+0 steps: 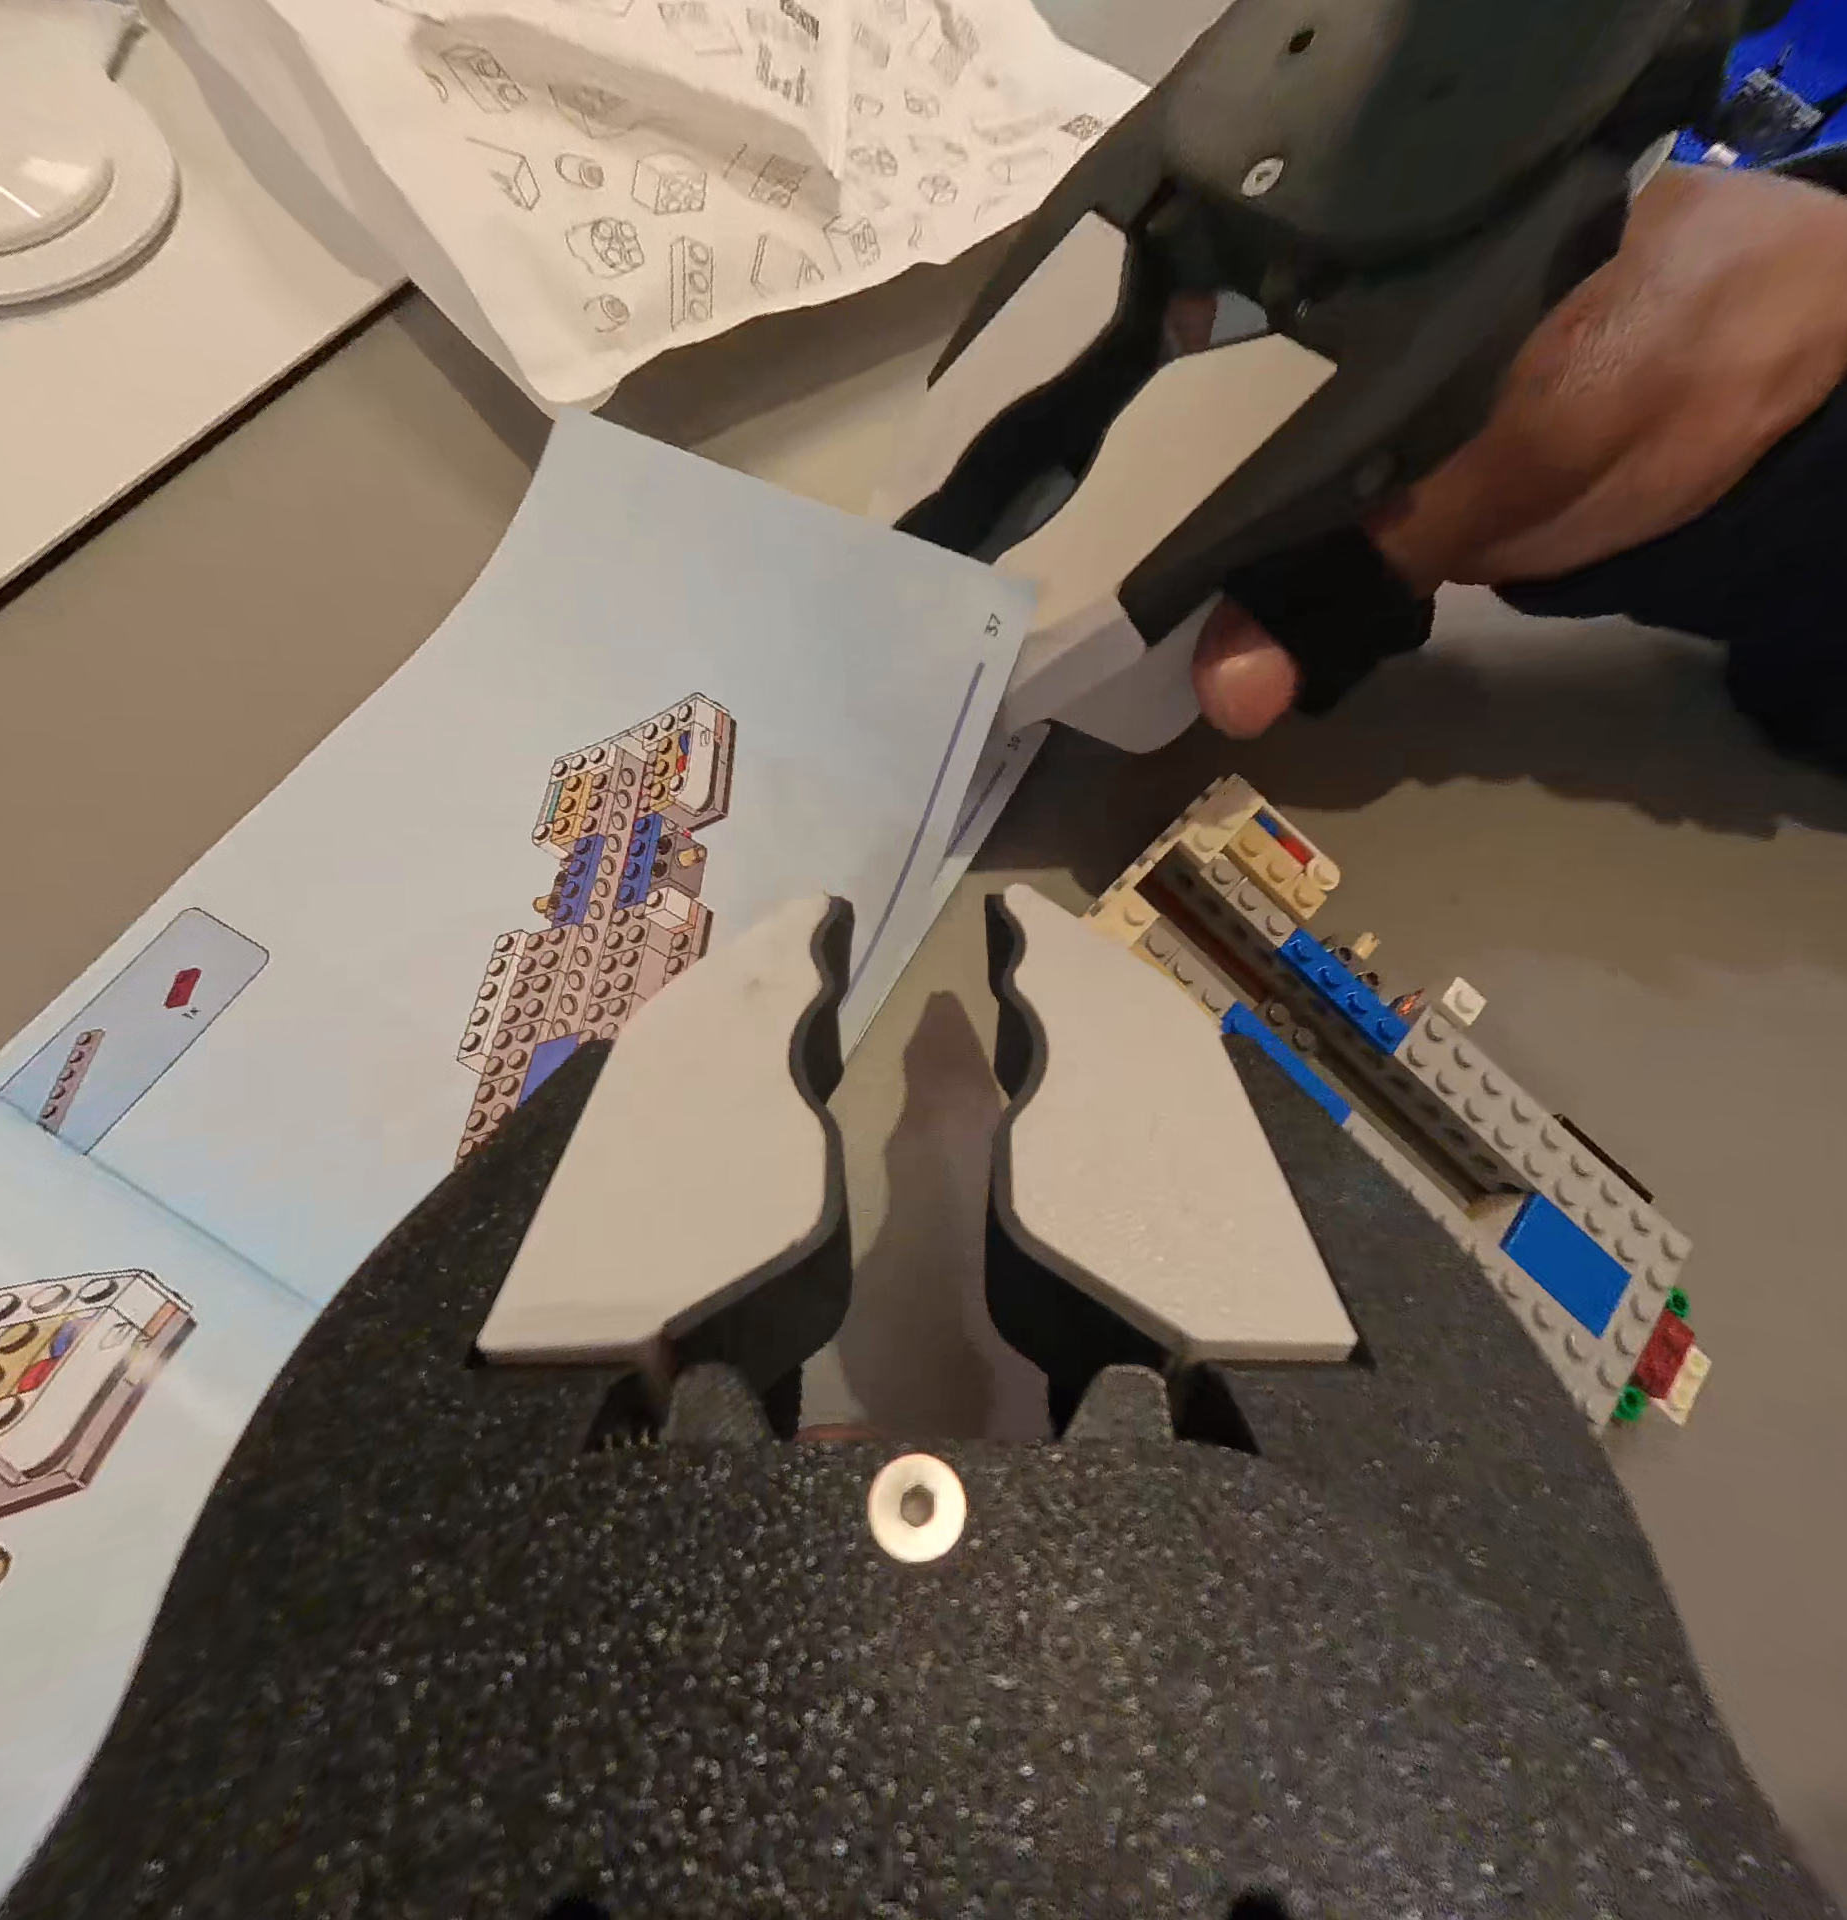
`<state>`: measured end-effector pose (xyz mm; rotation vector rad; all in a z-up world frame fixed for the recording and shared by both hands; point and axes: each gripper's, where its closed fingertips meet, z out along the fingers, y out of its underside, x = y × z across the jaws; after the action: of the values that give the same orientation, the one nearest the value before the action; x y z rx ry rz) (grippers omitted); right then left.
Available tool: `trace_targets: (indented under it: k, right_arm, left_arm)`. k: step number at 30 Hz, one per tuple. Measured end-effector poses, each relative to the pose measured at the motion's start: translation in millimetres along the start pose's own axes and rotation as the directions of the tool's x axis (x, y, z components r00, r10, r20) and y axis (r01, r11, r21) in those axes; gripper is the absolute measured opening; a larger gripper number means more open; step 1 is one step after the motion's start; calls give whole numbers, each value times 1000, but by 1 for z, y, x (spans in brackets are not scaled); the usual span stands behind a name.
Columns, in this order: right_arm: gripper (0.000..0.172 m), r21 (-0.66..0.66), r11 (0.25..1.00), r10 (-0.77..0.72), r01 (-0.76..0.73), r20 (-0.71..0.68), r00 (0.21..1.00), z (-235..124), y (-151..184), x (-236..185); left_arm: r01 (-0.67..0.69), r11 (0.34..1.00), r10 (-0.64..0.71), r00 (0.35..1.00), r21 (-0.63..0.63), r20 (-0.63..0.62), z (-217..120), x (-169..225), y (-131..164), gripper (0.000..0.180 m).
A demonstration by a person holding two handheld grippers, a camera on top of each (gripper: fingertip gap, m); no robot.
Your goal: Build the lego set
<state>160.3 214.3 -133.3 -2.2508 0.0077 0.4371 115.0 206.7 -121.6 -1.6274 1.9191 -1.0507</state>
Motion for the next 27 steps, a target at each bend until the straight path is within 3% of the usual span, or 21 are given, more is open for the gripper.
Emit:
trace_targets:
  k: [9,13,16,20,27]
  right_arm:
    - [27,55,997,62,-62,16,998,9,-16,-9]
    - [27,73,997,27,-27,10,1000,14,-27,-18]
    - [28,91,996,18,-19,13,1000,11,-29,-23]
    - [29,88,996,-30,30,-2,1000,12,-33,-30]
    - [29,3,978,-207,208,-109,972,39,-49,-33]
  left_arm:
    - [-8,1000,7,998,26,65,8,-8,-2,23]
    - [74,993,-82,993,89,89,2,-15,-7,3]
    - [175,971,-190,979,163,76,-8,-21,-11,0]
    - [358,883,-379,925,305,12,-35,-31,-13,0]
    - [606,602,-659,745,520,-106,-100,-70,15,0]
